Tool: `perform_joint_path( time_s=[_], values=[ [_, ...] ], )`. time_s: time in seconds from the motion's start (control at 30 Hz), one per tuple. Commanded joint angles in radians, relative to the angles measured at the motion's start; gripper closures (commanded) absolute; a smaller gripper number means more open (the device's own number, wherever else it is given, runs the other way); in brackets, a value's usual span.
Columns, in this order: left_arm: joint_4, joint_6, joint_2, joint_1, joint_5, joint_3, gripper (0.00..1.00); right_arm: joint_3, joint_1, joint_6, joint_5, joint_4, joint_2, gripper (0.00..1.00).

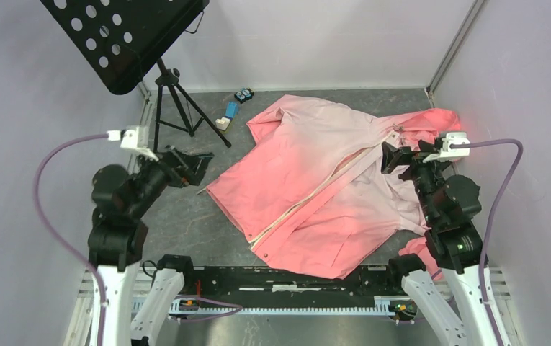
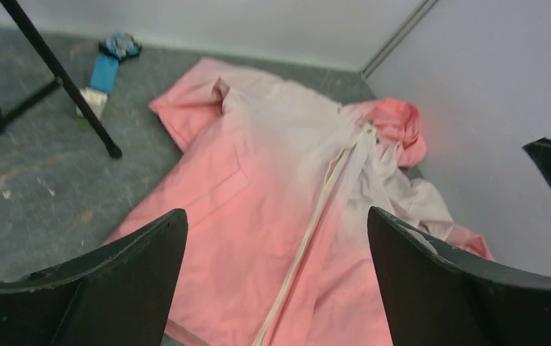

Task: Zip up the jacket

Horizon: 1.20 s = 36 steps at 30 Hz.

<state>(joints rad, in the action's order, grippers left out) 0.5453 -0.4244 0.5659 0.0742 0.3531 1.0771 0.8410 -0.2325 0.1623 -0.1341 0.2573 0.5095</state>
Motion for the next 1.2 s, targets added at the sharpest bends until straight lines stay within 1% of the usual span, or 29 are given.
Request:
perform_joint_path(
  time_s=[0.0,0.1,0.2,0.27,0.33,0.43,0.47,0.53,0.6,0.67,0.77,0.87,0.97,1.07,1.17],
  values=[
    [0.068,0.049,0.12,-0.004,0.095,-0.056,0.0,-0.05,0.004,0.015,-0.037,0.011,0.024,0.03],
    [0.107,0.083,0.184,-0.003,0.097,-0.081,0.0,-0.131,0.005,0.033,0.014,-0.051,0.014,0.03],
    [0.12,0.117,0.225,-0.003,0.082,-0.114,0.0,-0.193,0.005,0.126,0.044,-0.076,0.018,0.03],
    [0.118,0.127,0.234,-0.001,0.057,-0.139,0.0,-0.221,0.004,0.152,0.109,-0.088,0.043,0.03],
    [0.106,0.128,0.236,0.001,0.032,-0.163,0.0,-0.241,0.004,0.18,0.153,-0.087,0.084,0.03],
    [0.064,0.111,0.237,0.007,0.045,-0.206,0.0,-0.264,0.003,0.229,0.228,-0.084,0.164,0.03],
    [0.053,0.104,0.239,0.008,0.051,-0.219,0.0,-0.279,0.003,0.256,0.271,-0.095,0.194,0.03],
    [0.03,0.101,0.248,0.01,0.055,-0.244,0.0,-0.322,-0.026,0.339,0.359,-0.17,0.244,0.03],
    [0.011,0.102,0.256,0.013,0.045,-0.27,0.0,-0.36,-0.133,0.436,0.373,-0.247,0.284,0.03],
    [-0.003,0.11,0.267,0.018,0.029,-0.294,0.0,-0.385,-0.268,0.507,0.316,-0.328,0.317,0.01],
    [-0.015,0.114,0.291,0.019,0.036,-0.302,0.0,-0.428,-0.44,0.618,0.217,-0.439,0.382,0.11],
    [-0.025,0.114,0.326,0.025,0.075,-0.303,0.0,-0.443,-0.604,0.738,0.128,-0.52,0.493,0.2],
    [-0.011,0.125,0.347,0.048,0.077,-0.302,0.0,-0.414,-0.772,0.836,0.055,-0.581,0.631,0.21],
    [0.004,0.134,0.347,0.082,0.044,-0.304,0.0,-0.344,-0.882,0.897,0.025,-0.57,0.752,0.19],
    [0.008,0.135,0.347,0.108,0.034,-0.304,0.0,-0.304,-0.94,0.937,0.035,-0.591,0.838,0.19]
  ],
)
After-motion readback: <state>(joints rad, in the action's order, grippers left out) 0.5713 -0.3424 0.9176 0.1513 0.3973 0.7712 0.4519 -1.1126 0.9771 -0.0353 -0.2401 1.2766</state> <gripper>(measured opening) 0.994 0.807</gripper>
